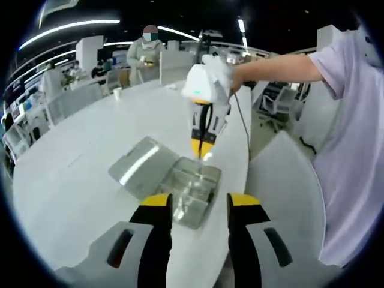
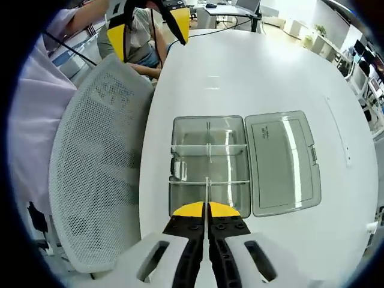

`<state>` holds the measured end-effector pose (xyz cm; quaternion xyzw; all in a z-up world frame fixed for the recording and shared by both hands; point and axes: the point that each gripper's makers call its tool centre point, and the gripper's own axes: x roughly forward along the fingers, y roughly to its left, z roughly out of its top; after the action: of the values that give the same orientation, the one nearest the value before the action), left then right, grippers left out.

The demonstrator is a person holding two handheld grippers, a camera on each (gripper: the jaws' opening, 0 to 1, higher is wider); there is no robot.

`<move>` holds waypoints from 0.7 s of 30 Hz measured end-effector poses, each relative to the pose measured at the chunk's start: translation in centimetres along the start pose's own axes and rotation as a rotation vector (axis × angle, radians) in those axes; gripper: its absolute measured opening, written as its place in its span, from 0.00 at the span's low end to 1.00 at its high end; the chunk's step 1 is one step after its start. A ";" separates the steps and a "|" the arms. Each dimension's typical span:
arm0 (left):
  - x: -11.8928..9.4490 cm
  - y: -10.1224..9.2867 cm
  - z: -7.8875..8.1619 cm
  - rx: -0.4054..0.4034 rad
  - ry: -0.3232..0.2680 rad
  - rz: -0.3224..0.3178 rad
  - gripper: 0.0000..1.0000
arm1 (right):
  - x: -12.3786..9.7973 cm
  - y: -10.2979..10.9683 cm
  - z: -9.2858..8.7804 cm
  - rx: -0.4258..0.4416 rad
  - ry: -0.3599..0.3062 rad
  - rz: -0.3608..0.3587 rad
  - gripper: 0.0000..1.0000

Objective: Insert the divider into the dual guide fixture by aligning both edges with the guide slots and pushing it downward to the bottom, including one-sided entry, uneven engagement, binding, and posture correction.

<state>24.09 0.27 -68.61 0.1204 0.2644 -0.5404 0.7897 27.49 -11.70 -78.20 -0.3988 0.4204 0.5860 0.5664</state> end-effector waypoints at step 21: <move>-0.1 0.7 -0.3 -0.011 0.001 0.005 0.33 | 0.7 -0.2 -0.4 -0.038 0.050 0.006 0.00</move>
<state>24.60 0.69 -68.86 0.1167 0.2674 -0.5370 0.7915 27.61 -11.84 -78.99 -0.4225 0.4244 0.5854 0.5465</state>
